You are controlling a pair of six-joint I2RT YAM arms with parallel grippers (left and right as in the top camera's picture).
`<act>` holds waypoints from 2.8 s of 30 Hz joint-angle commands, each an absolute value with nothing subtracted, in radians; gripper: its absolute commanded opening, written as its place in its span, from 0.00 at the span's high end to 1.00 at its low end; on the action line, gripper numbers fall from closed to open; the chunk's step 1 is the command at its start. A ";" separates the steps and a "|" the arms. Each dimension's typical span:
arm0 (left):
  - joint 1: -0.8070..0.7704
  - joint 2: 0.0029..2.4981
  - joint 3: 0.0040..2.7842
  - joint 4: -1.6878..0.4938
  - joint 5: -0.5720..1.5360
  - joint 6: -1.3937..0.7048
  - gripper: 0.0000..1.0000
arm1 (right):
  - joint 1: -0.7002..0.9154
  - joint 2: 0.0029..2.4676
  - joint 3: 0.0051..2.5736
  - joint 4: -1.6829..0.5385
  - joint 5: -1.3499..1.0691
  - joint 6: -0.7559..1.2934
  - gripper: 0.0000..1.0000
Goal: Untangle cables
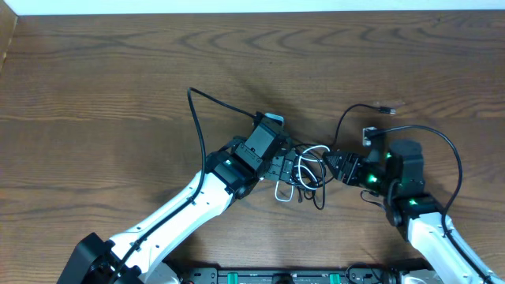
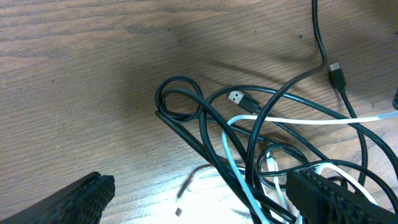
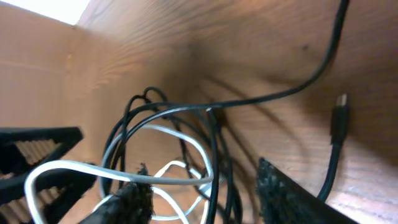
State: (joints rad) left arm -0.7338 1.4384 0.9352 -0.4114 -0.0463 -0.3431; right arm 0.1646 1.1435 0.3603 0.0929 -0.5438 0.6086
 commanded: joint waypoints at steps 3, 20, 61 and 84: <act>-0.730 1.425 0.948 -0.411 -0.037 -0.353 0.05 | 0.253 1.139 0.364 0.118 -0.356 0.500 0.51; -0.730 1.431 0.948 -0.406 -0.037 -0.353 0.05 | 0.307 1.161 0.372 0.334 -0.149 0.358 0.99; -0.730 1.620 0.948 -0.394 -0.122 -0.447 0.40 | 0.019 0.927 0.591 0.393 0.220 0.155 0.99; -0.728 1.620 0.948 -0.523 -0.417 -0.709 0.29 | -0.019 0.926 0.591 0.422 0.611 0.205 0.99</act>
State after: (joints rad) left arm -0.7349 1.6196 0.9367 -0.5129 -0.3630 -0.6369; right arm -0.0074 0.9413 0.5591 0.4515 0.5926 0.1841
